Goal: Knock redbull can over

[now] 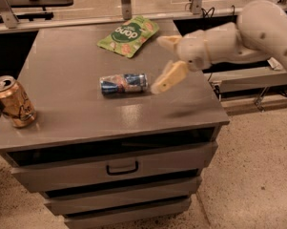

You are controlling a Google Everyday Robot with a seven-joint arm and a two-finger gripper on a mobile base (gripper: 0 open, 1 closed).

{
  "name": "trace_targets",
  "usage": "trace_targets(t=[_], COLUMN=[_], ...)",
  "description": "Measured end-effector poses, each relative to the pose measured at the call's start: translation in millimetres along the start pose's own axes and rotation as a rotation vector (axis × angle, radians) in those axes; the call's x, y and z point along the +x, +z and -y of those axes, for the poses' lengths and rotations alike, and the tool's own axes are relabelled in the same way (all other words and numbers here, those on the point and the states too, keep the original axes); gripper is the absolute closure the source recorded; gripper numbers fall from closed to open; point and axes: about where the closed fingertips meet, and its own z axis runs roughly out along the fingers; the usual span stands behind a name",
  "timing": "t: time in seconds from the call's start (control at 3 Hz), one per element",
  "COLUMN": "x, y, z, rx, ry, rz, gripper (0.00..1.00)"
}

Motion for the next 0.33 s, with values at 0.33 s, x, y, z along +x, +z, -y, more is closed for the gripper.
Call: trace_targets(t=[0.33], x=[13.2], y=[-40.4], z=[1.1], rx=[0.061], ry=[-0.003], rz=[0.021], gripper=[0.00])
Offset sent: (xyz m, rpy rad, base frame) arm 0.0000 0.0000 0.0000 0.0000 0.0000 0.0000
